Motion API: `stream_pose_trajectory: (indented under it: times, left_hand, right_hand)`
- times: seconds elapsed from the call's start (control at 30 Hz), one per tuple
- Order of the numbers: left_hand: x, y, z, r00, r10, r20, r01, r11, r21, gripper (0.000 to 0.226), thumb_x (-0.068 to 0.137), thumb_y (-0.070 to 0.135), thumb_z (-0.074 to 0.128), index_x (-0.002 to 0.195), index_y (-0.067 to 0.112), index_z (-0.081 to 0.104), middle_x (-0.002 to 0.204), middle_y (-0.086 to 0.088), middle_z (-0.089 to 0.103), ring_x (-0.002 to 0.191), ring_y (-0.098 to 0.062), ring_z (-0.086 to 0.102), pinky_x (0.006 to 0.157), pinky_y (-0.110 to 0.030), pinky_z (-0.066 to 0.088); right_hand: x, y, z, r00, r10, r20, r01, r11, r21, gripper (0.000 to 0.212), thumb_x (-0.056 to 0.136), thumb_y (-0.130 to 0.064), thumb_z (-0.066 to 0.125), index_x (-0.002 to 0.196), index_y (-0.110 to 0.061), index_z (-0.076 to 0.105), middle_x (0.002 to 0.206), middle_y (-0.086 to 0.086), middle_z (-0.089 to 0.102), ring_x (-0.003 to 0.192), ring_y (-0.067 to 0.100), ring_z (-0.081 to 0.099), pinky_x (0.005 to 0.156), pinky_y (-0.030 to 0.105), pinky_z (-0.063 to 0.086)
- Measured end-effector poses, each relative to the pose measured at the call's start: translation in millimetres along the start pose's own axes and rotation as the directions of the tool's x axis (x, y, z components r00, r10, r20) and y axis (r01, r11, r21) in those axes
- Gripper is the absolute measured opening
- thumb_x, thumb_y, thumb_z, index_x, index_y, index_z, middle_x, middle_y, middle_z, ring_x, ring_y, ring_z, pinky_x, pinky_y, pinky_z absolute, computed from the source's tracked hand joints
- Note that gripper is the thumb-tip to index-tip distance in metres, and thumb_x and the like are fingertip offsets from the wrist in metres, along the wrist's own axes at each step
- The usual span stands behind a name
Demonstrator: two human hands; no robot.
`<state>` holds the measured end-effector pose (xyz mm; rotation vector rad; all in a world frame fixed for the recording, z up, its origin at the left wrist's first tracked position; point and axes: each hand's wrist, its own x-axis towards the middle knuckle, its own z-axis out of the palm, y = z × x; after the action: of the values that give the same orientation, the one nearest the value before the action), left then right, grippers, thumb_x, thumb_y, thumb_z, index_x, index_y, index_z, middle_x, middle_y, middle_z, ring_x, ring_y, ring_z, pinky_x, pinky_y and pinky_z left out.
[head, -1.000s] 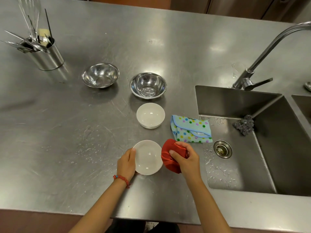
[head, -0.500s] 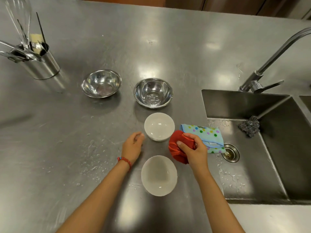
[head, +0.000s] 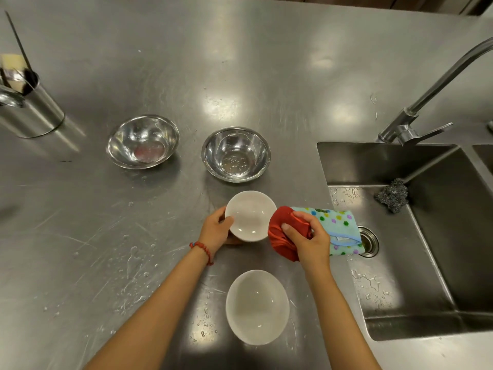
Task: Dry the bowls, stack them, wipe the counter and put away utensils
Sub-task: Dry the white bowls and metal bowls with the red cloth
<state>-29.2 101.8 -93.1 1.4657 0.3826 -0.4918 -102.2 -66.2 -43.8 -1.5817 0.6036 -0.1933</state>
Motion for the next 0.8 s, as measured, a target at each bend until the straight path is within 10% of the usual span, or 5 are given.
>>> stream_pose_trajectory:
  times: [0.6,0.8]
  left_hand:
    - [-32.8,4.1,3.6,0.991,0.077,0.112,-0.056,0.981,-0.185,0.027,0.091,0.022,0.039,0.105,0.042,0.051,0.115,-0.002,0.054,0.096,-0.019,0.056,0.050,-0.029,0.054]
    - [-48.0,4.1,2.6,0.953,0.285,0.101,-0.283,0.958,-0.038,0.028,0.082,0.042,0.040,0.106,0.042,0.054,0.114,0.011,0.058,0.104,-0.008,0.055,0.074,-0.021,0.051]
  right_hand:
    - [-12.9,-32.0,-8.6,0.996,-0.085,-0.004,0.085,0.990,0.116,0.033,0.072,-0.009,0.075,0.086,-0.036,0.063,0.090,-0.016,0.063,0.077,-0.003,0.064,0.057,0.010,0.051]
    - [-15.9,-32.7,13.7,0.963,-0.221,0.154,0.242,0.960,-0.138,0.037,0.072,-0.008,0.074,0.086,-0.038,0.058,0.092,-0.017,0.061,0.082,-0.011,0.057,0.066,0.001,0.042]
